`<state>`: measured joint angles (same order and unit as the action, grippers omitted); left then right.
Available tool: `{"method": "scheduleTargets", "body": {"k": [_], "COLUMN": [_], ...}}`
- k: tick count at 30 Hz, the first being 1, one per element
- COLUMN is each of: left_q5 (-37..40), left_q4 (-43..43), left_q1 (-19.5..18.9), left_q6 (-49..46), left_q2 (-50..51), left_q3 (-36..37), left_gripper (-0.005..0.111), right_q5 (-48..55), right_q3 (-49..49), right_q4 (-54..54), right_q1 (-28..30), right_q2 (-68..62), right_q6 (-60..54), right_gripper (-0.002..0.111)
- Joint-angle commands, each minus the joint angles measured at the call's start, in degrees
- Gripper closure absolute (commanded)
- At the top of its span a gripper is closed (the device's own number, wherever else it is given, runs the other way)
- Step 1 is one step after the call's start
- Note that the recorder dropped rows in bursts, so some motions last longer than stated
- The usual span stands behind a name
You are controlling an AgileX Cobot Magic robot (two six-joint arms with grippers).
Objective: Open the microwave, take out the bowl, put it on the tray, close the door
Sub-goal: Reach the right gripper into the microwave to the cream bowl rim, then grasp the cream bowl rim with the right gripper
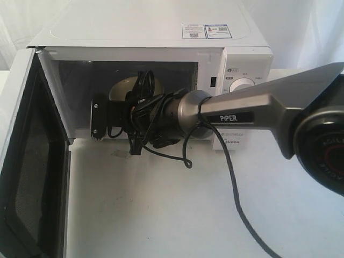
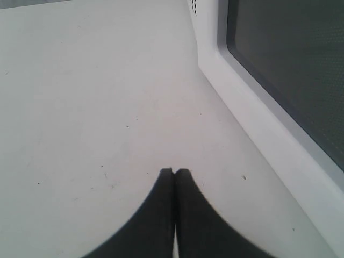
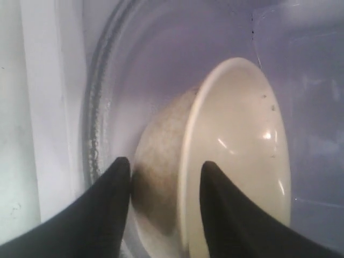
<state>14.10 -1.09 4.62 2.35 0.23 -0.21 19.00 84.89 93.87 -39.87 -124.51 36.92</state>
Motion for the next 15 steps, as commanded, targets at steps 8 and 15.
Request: {"method": "scheduleTargets", "body": {"k": [8, 15], "left_q5": [0.03, 0.03], "left_q4": [0.21, 0.21], "left_q1": [-0.03, -0.03], "left_q6": [0.25, 0.25], "left_q2": [-0.23, -0.23], "left_q3": [0.21, 0.21], "left_gripper": [0.107, 0.107], "right_q5": [-0.42, 0.55], "right_q3": [0.25, 0.25], "right_q4": [-0.94, -3.61], "right_q1": [0.5, 0.27], "right_q2": [-0.19, 0.44], "right_q6": [0.38, 0.38], "right_gripper": [0.103, 0.108]}}
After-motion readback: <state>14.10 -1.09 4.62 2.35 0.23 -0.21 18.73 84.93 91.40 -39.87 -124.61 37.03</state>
